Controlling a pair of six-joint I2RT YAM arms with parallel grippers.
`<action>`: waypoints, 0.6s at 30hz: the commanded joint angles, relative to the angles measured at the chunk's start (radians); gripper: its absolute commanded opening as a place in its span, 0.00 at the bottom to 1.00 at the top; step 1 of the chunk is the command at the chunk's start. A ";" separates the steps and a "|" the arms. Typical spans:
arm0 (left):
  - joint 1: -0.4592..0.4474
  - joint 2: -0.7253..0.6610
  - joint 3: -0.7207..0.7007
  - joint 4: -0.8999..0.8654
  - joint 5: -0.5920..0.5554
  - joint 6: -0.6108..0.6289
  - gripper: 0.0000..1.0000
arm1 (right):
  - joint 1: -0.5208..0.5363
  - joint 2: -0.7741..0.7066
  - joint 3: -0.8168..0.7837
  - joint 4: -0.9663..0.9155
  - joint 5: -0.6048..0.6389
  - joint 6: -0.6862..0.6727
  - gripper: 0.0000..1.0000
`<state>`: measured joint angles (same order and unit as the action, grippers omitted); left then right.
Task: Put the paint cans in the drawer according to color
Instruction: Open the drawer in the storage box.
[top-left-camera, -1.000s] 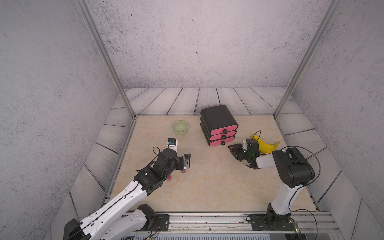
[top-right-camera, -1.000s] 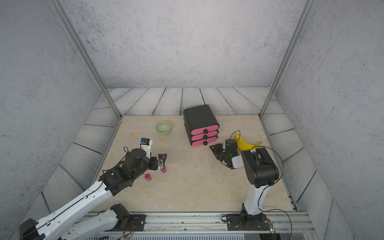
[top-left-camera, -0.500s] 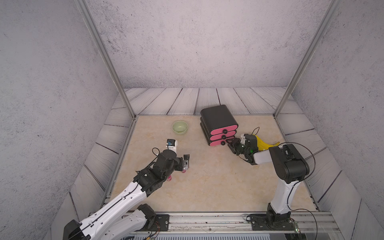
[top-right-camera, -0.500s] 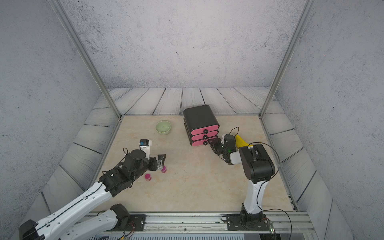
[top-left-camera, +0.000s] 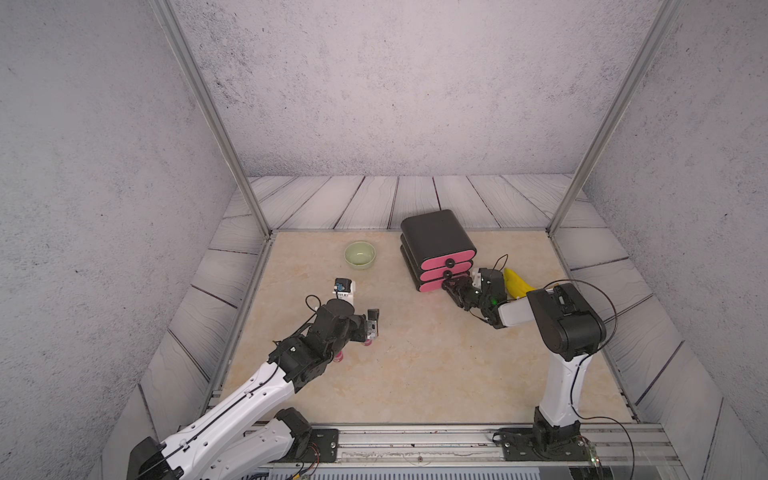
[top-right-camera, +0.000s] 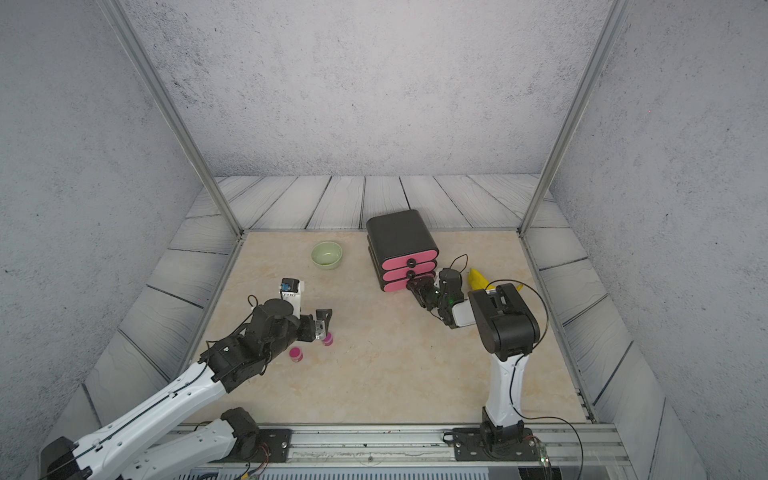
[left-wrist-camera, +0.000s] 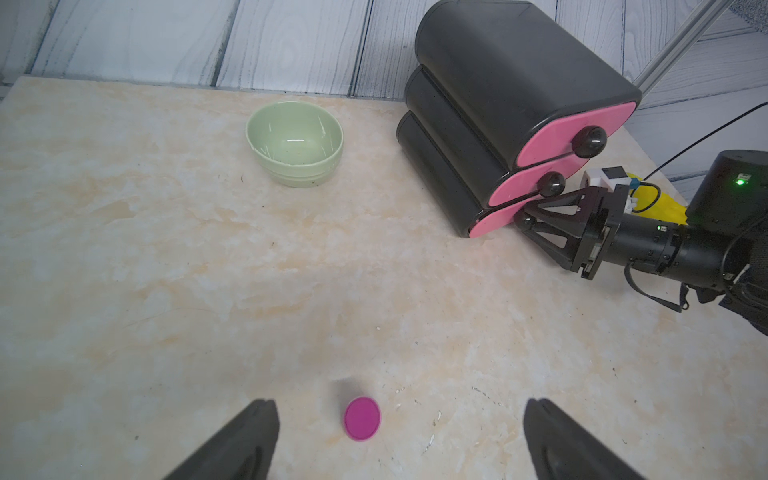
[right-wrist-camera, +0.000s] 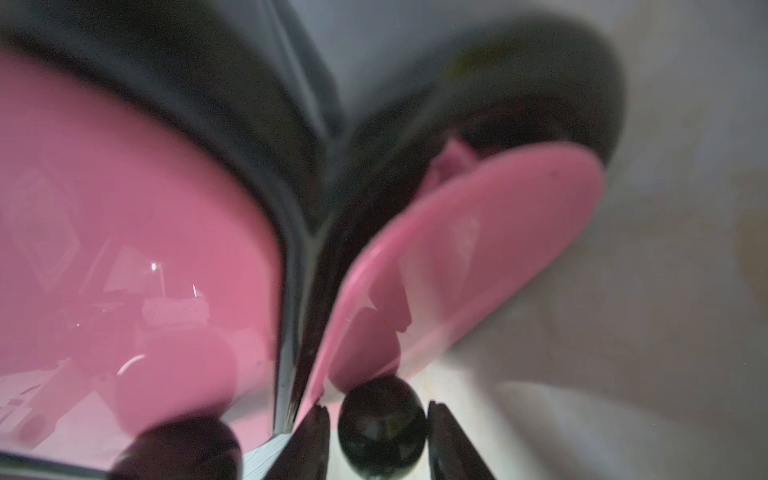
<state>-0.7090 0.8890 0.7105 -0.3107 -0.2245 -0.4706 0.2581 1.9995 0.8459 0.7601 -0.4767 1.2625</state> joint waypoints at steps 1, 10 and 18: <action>0.006 -0.002 0.009 -0.013 -0.012 0.016 0.99 | 0.002 0.052 0.027 0.011 0.007 0.007 0.41; 0.007 0.004 0.012 -0.017 -0.010 0.024 0.99 | 0.002 0.063 0.029 0.014 0.019 0.002 0.27; 0.006 -0.006 0.018 -0.019 -0.010 0.035 0.99 | 0.002 0.002 -0.068 0.056 0.040 0.003 0.19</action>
<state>-0.7090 0.8921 0.7109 -0.3176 -0.2241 -0.4496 0.2588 2.0304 0.8337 0.8394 -0.4683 1.2720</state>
